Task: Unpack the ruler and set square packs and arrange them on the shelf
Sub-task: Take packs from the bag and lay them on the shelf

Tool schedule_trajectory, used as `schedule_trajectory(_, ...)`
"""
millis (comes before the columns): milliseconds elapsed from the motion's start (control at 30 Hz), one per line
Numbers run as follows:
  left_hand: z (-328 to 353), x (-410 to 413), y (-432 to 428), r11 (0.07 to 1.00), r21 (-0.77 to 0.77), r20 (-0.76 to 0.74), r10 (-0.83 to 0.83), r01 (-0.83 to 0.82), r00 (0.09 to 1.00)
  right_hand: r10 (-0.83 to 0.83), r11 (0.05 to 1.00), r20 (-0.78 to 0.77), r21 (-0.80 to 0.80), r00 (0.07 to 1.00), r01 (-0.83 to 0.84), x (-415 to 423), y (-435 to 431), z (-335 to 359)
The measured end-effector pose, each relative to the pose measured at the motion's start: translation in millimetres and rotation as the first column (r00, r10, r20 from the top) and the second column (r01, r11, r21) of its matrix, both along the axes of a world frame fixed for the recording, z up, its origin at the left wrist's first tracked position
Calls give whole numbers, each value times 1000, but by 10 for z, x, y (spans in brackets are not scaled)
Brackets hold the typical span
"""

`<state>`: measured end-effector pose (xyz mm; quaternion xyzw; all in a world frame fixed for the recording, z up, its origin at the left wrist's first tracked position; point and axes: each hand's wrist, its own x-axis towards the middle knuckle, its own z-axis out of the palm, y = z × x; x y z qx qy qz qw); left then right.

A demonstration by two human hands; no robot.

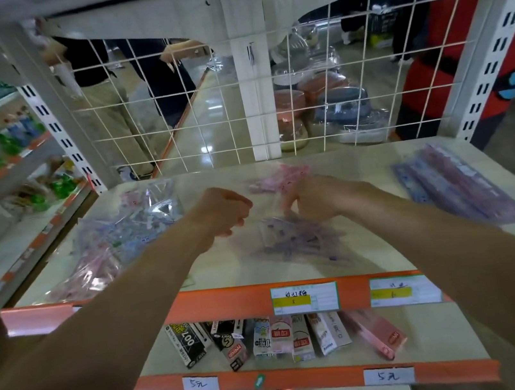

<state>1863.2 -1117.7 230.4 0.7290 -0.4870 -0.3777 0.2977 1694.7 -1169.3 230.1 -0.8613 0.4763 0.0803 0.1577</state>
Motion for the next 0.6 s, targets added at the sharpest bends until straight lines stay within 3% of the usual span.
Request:
schedule_trajectory(133, 26, 137, -9, 999, -46, 76, -13, 16, 997, 15, 998, -42, -53, 999, -17, 79, -35, 50)
schedule_trajectory(233, 104, 406, 12, 992, -127, 191, 4, 21, 982, 20, 998, 130, -66, 991, -12, 239, -42, 141)
schedule_trajectory(333, 183, 774, 102, 983, -181, 332, 50, 11, 942, 16, 998, 311, 57, 950, -35, 527, 54, 242)
schedule_trajectory(467, 190, 1247, 270, 979, -157, 398, 182, -128, 899, 62, 990, 264, 105, 962, -93, 1091, 134, 146)
schedule_trajectory(600, 130, 1613, 486, 984, -57, 416, 176, -167, 892, 29, 991, 243, 117, 970, -59, 1519, 187, 44)
